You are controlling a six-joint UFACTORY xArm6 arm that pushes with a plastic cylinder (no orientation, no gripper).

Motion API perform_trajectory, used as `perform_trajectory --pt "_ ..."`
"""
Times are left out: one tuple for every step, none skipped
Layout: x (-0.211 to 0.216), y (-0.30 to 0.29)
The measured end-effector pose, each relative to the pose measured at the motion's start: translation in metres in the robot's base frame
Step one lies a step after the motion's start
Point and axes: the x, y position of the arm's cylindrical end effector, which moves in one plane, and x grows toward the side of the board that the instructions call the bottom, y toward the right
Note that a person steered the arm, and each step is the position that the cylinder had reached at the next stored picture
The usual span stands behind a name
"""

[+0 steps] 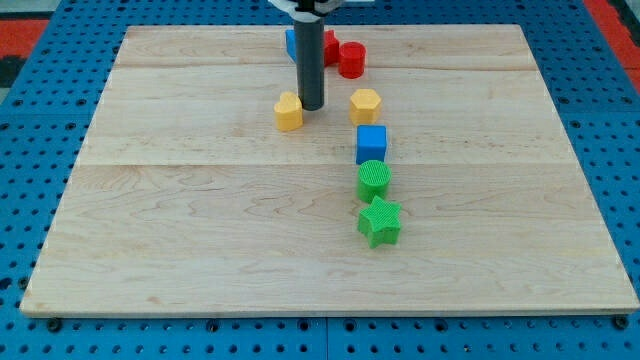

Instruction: Move the blue cube to the bottom left of the yellow hexagon

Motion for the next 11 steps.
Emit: perform_trajectory --pt "0.011 0.022" --pt "0.025 0.052" --pt "0.036 0.108" --pt "0.078 0.122" --pt "0.096 0.092" --pt "0.096 0.057" --pt "0.092 0.045" --pt "0.092 0.045" --pt "0.09 0.045" --pt "0.087 0.045" --pt "0.08 0.045"
